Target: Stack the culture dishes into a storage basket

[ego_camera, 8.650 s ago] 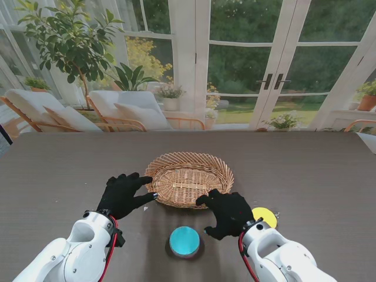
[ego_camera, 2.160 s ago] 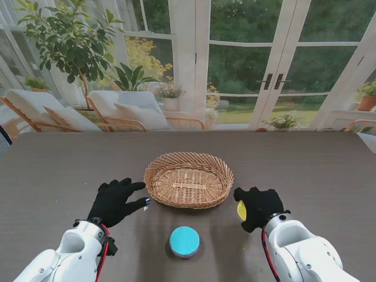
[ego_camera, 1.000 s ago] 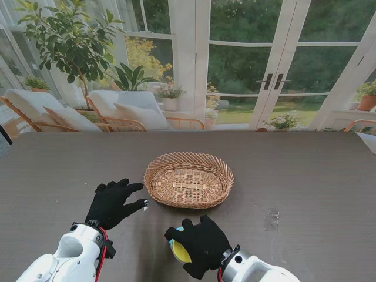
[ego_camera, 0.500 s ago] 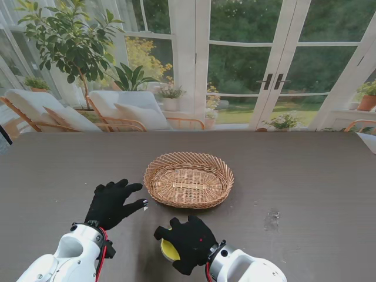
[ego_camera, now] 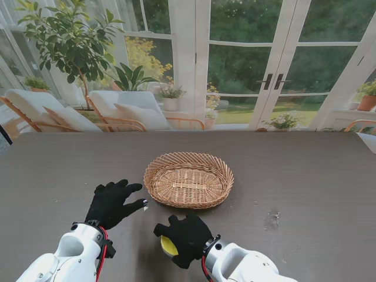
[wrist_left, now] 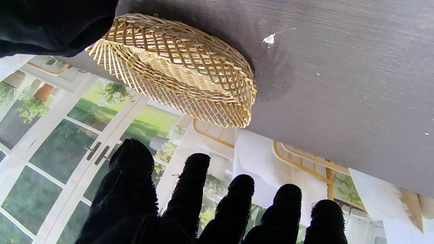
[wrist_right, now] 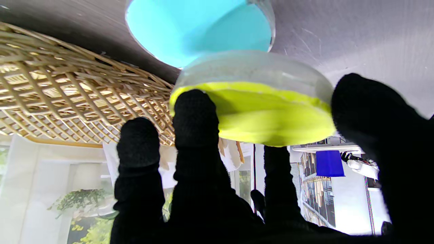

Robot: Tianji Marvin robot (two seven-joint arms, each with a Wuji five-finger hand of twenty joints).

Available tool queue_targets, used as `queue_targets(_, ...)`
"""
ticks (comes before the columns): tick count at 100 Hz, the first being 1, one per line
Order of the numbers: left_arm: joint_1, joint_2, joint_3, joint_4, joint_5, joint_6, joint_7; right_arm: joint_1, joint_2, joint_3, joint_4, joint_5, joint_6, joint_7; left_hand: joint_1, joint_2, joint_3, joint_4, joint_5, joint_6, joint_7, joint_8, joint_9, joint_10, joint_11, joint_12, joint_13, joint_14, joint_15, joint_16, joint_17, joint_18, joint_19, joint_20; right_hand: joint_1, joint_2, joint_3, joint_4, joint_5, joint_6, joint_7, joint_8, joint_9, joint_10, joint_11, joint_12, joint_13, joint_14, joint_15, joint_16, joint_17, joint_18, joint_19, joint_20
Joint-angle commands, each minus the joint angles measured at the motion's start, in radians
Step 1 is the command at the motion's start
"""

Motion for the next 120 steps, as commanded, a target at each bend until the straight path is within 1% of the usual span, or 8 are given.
queue_targets(1, 0.000, -0.003, 0.002, -0.006, -0.002, 0.005, -0.020, 0.008, -0.003, -0.006, 0.014, -0.005, 0.001, 0.018, 0.031, 0.060, -0.006, 0.034, 0.019, -0.011, 0.003, 0.004, 0.020, 0.008, 0.000, 0.004, 0.010, 0.009, -0.008, -0.005, -0.004, -0.015, -0.013, 0.012, 0.059, 0.020, 0.177, 0.023, -0.027, -0.018, 0.020, -0.007, -0.009, -0.106, 0.131, 0.063, -0.022, -0.010, 0.021, 0.007, 0.126, 0.000, 0.021, -0.016)
queue_targets(28, -0.006, -0.002, 0.005, -0.002, -0.005, 0.008, -0.025, 0.037, -0.001, -0.026, 0.050, -0.014, 0.007, 0.016, 0.031, 0.060, -0.006, 0.034, 0.019, -0.010, 0.003, 0.004, 0.021, 0.009, 0.000, 0.004, 0.011, 0.009, -0.007, -0.005, -0.003, -0.014, -0.013, 0.013, 0.044, 0.037, 0.177, 0.024, -0.027, -0.018, 0.021, -0.009, -0.013, -0.108, 0.134, 0.063, -0.030, -0.009, 0.023, 0.006, 0.113, -0.002, 0.017, -0.015)
queue_targets(71, -0.012, -0.001, 0.008, 0.002, -0.007, 0.014, -0.032, 0.064, 0.003, -0.043, 0.079, -0.035, 0.019, 0.022, 0.033, 0.061, -0.006, 0.034, 0.021, -0.006, 0.004, 0.004, 0.020, 0.011, 0.000, 0.004, 0.010, 0.010, -0.008, -0.005, -0.004, -0.014, -0.013, 0.013, 0.016, 0.040, 0.163, 0.023, -0.030, -0.022, 0.016, -0.013, -0.029, -0.106, 0.132, 0.062, -0.047, -0.004, 0.022, 0.005, 0.093, -0.002, 0.011, -0.016)
queue_targets(84, -0.012, -0.001, 0.007, 0.002, -0.003, 0.015, -0.034, 0.068, 0.003, -0.044, 0.082, -0.042, 0.023, 0.024, 0.032, 0.061, -0.006, 0.034, 0.020, -0.009, 0.004, 0.004, 0.020, 0.012, 0.000, 0.004, 0.010, 0.009, -0.008, -0.005, -0.003, -0.015, -0.013, 0.013, 0.012, 0.037, 0.159, 0.022, -0.029, -0.022, 0.015, -0.014, -0.034, -0.099, 0.132, 0.063, -0.056, -0.002, 0.022, 0.005, 0.087, -0.002, 0.011, -0.015)
queue_targets(100, -0.012, 0.000, 0.006, 0.003, -0.002, 0.013, -0.037, 0.070, 0.005, -0.046, 0.083, -0.052, 0.024, 0.031, 0.032, 0.062, -0.006, 0.034, 0.021, -0.008, 0.004, 0.004, 0.020, 0.010, 0.000, 0.004, 0.010, 0.009, -0.008, -0.005, 0.001, -0.013, -0.009, 0.015, 0.006, 0.031, 0.153, 0.020, -0.030, -0.024, 0.013, -0.014, -0.046, -0.100, 0.131, 0.063, -0.069, 0.002, 0.023, 0.005, 0.072, -0.004, 0.009, -0.014)
queue_targets(108, -0.011, 0.000, 0.006, 0.003, -0.002, 0.013, -0.036, 0.070, 0.006, -0.045, 0.082, -0.055, 0.022, 0.036, 0.031, 0.062, -0.006, 0.034, 0.021, -0.007, 0.004, 0.004, 0.020, 0.010, 0.000, 0.004, 0.010, 0.010, -0.008, -0.005, 0.001, -0.013, -0.009, 0.016, 0.000, 0.029, 0.148, 0.018, -0.036, -0.023, 0.009, -0.016, -0.055, -0.107, 0.130, 0.063, -0.077, 0.003, 0.023, 0.006, 0.064, -0.006, 0.009, -0.013)
queue_targets(120, -0.011, 0.000, 0.006, 0.003, -0.002, 0.012, -0.036, 0.066, 0.008, -0.042, 0.079, -0.061, 0.020, 0.043, 0.032, 0.061, -0.006, 0.034, 0.023, -0.009, 0.004, 0.004, 0.021, 0.010, 0.000, 0.004, 0.011, 0.009, -0.007, -0.005, 0.000, -0.014, -0.008, 0.018, -0.014, 0.035, 0.135, 0.015, -0.036, -0.017, 0.007, -0.016, -0.059, -0.097, 0.130, 0.063, -0.083, 0.006, 0.024, 0.006, 0.059, -0.007, 0.010, -0.011)
